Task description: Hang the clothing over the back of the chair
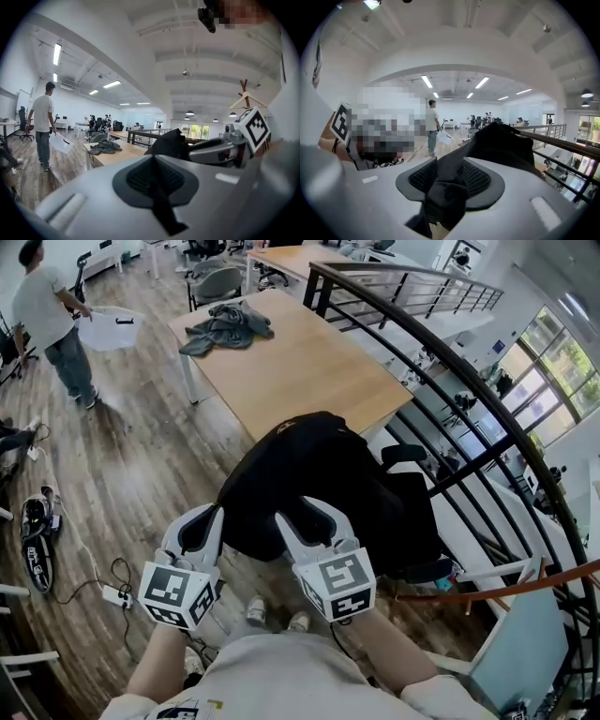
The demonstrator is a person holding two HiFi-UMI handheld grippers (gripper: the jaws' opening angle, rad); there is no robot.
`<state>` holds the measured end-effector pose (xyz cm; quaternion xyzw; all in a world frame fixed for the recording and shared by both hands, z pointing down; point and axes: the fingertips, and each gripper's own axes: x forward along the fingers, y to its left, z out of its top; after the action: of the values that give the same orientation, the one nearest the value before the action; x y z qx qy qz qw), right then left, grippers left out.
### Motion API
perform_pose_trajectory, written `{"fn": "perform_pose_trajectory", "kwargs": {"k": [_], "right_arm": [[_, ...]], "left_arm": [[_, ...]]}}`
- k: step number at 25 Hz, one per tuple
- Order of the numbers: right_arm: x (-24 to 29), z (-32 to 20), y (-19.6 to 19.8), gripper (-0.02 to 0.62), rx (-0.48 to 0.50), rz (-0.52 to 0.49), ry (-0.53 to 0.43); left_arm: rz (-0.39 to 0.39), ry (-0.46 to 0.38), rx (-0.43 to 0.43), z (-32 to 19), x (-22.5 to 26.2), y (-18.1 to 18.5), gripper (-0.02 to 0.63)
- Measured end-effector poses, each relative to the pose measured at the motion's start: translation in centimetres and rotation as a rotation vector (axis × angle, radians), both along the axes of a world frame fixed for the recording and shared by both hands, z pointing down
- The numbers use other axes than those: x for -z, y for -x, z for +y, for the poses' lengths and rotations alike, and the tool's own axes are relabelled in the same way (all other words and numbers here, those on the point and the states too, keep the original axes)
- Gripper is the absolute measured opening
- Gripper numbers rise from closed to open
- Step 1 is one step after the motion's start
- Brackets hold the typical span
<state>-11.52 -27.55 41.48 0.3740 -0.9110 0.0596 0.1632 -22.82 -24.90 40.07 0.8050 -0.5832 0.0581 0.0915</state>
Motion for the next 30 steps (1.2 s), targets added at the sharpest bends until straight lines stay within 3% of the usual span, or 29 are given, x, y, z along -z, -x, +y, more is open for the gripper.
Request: {"fn": "perform_pose_trajectory", "kwargs": {"k": [8,12,23,30], "right_arm": [[2.0,0.2,-2.9,0.161,-0.065,-0.084,0.033],[3.0,0.4,-4.4,0.124,-0.092,-0.114,0.019],[7.5,0.7,-9.9,0.124,-0.173,-0.105,-0.123],[12.3,2.4,-12.3,0.114,-0.182,-0.107,-0.240]], "left_arm": [[-0.002,-0.022,-0.057,1.3,1.5,-3.0,0.003],[0.058,-0.032,-0.085,1.2,2.7,-4.7,0.002],[0.027,-0.101,-0.166,0.9,6.1,-9.5,0.003],[0.074,-0.171,-0.235,0.9,10.5,-11.7,0.003]]}}
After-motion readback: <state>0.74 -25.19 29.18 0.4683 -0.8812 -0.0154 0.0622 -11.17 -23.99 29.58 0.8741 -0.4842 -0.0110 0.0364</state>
